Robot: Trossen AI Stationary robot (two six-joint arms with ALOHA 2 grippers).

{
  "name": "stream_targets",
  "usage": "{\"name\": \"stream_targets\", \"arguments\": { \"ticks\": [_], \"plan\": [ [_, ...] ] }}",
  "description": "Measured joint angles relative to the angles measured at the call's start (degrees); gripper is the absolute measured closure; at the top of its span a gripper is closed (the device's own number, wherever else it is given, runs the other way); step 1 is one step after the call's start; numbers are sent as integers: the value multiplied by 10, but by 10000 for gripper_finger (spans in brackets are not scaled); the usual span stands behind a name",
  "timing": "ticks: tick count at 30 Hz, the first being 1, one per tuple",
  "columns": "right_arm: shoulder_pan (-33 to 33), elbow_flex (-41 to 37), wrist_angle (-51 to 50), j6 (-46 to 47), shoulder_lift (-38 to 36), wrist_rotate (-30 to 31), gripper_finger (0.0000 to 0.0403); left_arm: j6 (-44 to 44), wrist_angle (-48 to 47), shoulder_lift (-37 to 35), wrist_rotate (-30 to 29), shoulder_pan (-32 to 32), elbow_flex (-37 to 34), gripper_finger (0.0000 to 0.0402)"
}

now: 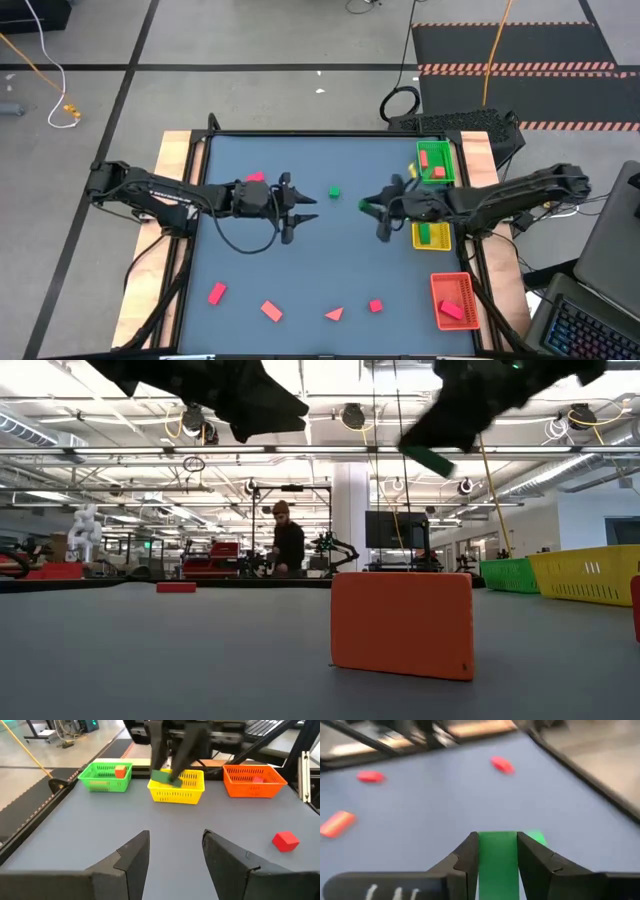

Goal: Sort & place blocks by color
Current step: Put the left green block into the yellow basket

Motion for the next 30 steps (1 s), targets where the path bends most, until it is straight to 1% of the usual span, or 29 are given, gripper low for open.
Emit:
{"name": "stream_targets", "arguments": {
  "ticks": [5,7,10,14,20,23,30],
  "plan": [
    [0,0,-215,163,-56,40,306,-3,0,0,-29,0,0,218],
    [0,0,-294,228,-61,54,306,-8,0,0,-42,0,0,218],
    [-1,-1,-386,307,-58,56,306,-10,-2,0,-51,0,0,218],
    [-1,-1,-453,366,-50,56,306,-10,-2,0,-52,0,0,218],
    [0,-1,-514,412,-49,53,306,-11,-7,0,-52,0,0,218],
    [0,-1,-556,442,-49,38,306,-12,-7,0,-52,0,0,218],
    [32,-1,-633,527,-49,23,306,-16,-15,0,-57,0,0,218]
  ]
}}
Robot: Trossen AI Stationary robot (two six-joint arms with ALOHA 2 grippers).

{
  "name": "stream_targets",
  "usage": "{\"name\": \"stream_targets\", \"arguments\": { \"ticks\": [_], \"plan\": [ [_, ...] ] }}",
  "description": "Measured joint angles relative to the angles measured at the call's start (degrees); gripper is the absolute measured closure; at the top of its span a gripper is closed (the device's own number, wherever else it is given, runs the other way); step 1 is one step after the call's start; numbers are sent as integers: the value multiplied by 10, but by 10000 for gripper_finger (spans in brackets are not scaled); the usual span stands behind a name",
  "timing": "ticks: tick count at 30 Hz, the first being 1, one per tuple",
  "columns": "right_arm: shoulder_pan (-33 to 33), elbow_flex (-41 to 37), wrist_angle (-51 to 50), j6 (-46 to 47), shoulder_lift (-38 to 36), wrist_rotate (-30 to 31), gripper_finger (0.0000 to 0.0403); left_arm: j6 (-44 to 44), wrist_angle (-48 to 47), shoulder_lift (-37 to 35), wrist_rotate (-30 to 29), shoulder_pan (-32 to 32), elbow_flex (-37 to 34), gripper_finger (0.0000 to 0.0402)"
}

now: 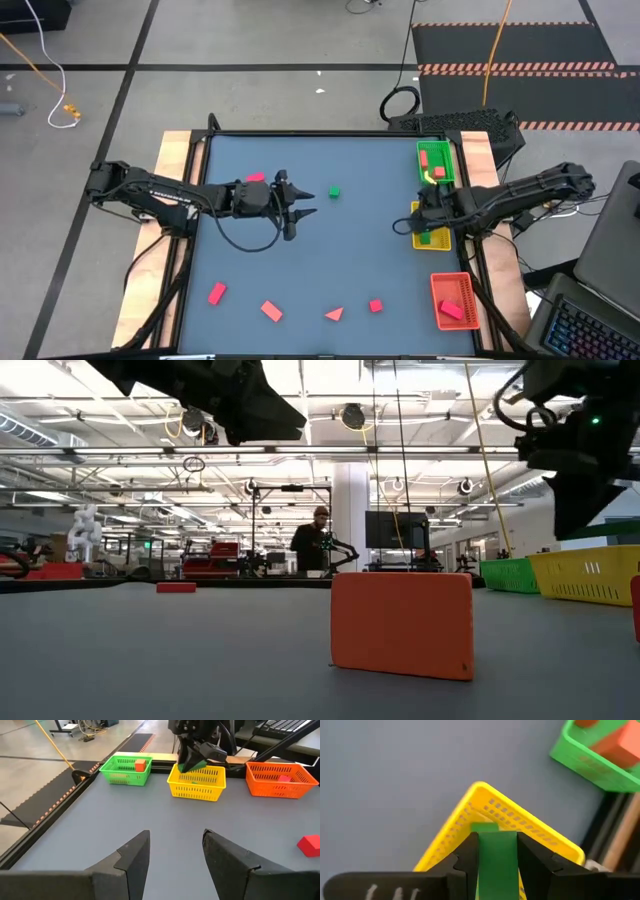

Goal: Sort & place blocks by color
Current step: Put the left green block into the yellow basket, then put the green block into the yellow basket

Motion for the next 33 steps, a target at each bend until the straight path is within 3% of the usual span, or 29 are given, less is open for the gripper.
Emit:
{"name": "stream_targets", "arguments": {
  "ticks": [3,12,16,20,26,33],
  "plan": [
    [13,0,-17,30,0,0,298,0,0,0,0,0,0,218],
    [33,-7,-11,42,0,-13,197,-5,0,0,0,0,0,217],
    [33,-20,17,14,0,-13,178,-6,-3,0,-7,0,0,217],
    [33,-23,61,-26,-1,7,172,-16,-39,0,-49,2,0,217],
    [26,-24,249,-180,-18,63,170,-56,-88,0,-64,27,0,217],
    [-17,-23,523,-407,14,63,170,-114,-117,0,-64,62,0,217]
  ]
}}
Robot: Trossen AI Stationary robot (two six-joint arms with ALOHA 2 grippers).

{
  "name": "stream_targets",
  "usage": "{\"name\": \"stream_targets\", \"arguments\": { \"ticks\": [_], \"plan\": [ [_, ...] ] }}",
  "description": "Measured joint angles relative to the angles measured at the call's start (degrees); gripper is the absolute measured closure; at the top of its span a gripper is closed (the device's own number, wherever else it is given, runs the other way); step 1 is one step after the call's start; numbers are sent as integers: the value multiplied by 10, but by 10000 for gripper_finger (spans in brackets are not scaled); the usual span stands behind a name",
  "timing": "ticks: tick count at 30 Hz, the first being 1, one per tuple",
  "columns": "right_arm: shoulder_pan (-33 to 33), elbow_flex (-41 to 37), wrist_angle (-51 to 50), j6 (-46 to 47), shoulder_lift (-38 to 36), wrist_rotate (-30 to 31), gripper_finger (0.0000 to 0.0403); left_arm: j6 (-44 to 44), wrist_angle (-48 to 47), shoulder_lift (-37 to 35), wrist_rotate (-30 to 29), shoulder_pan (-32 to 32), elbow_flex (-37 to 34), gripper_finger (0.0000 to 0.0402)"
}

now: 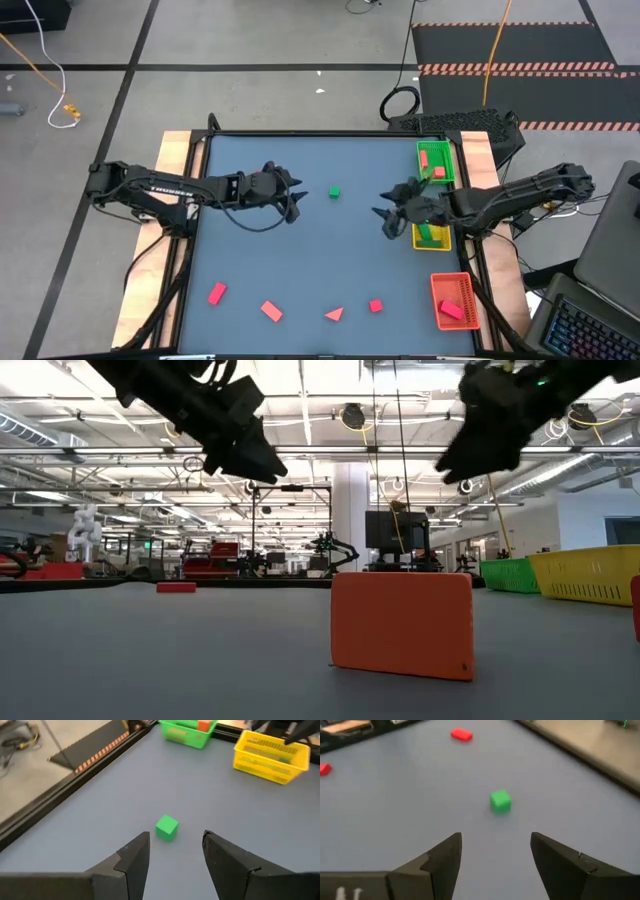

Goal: Sort & place blocks by color
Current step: Put the green block into the yellow basket

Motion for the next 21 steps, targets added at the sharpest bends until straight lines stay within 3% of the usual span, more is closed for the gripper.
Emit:
{"name": "stream_targets", "arguments": {
  "ticks": [11,21],
  "plan": [
    [-114,0,243,-119,178,-122,170,-4,-7,0,0,10,0,217],
    [-183,0,378,-234,291,-196,168,14,-16,0,2,10,0,217]
  ]
}}
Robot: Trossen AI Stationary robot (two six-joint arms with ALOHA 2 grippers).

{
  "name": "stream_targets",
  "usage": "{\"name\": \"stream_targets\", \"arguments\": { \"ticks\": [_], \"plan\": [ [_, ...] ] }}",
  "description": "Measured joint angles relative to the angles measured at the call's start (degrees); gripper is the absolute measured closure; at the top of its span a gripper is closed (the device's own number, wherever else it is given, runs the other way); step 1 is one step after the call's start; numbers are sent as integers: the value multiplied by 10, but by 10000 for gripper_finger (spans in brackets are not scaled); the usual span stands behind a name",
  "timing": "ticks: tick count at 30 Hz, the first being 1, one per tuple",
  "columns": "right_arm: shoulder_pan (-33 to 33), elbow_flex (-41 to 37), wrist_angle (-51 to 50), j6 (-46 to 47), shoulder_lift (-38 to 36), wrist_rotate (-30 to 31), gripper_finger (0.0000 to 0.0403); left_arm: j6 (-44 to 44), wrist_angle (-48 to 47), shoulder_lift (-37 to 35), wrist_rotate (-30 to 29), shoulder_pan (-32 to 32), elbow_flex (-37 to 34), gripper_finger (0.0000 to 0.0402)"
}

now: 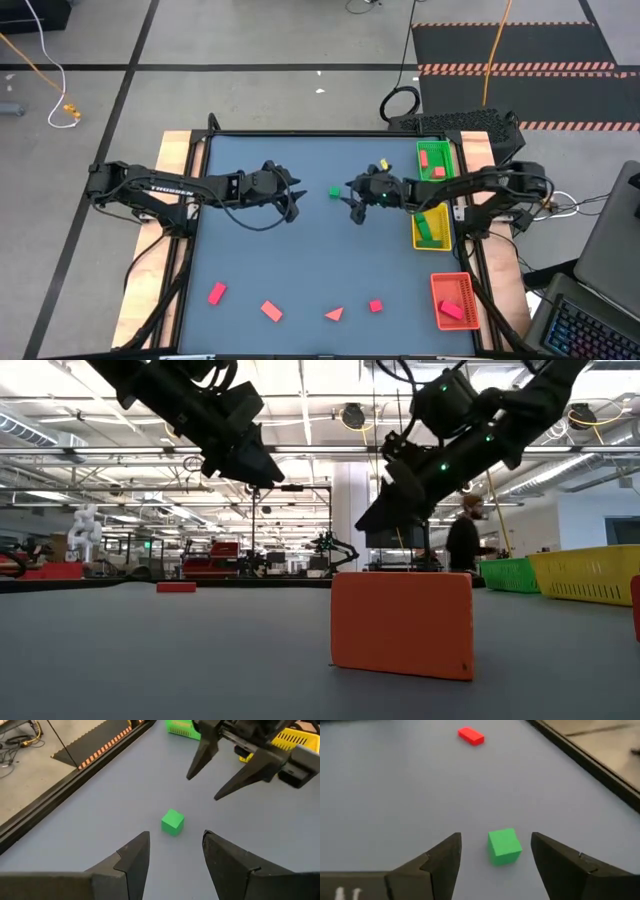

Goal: Sort & place blocks by color
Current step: Put the green block into the yellow basket

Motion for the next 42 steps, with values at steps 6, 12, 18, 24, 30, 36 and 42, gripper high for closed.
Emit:
{"name": "stream_targets", "arguments": {
  "ticks": [6,12,18,24,30,36,42],
  "plan": [
    [-9,0,24,-57,19,-2,136,15,2,0,0,0,0,218],
    [-30,0,24,-42,19,-2,89,19,33,0,0,2,0,218],
    [-32,0,62,-4,38,-9,72,12,41,0,0,2,0,218],
    [-32,35,72,8,104,-31,75,9,42,0,2,1,0,218],
    [-37,81,48,-7,163,-31,77,10,39,0,4,-2,0,218],
    [-55,87,31,13,197,-31,78,12,27,0,4,-2,0,218],
    [-58,87,36,4,204,-33,87,11,25,0,4,-2,0,218]
  ]
}}
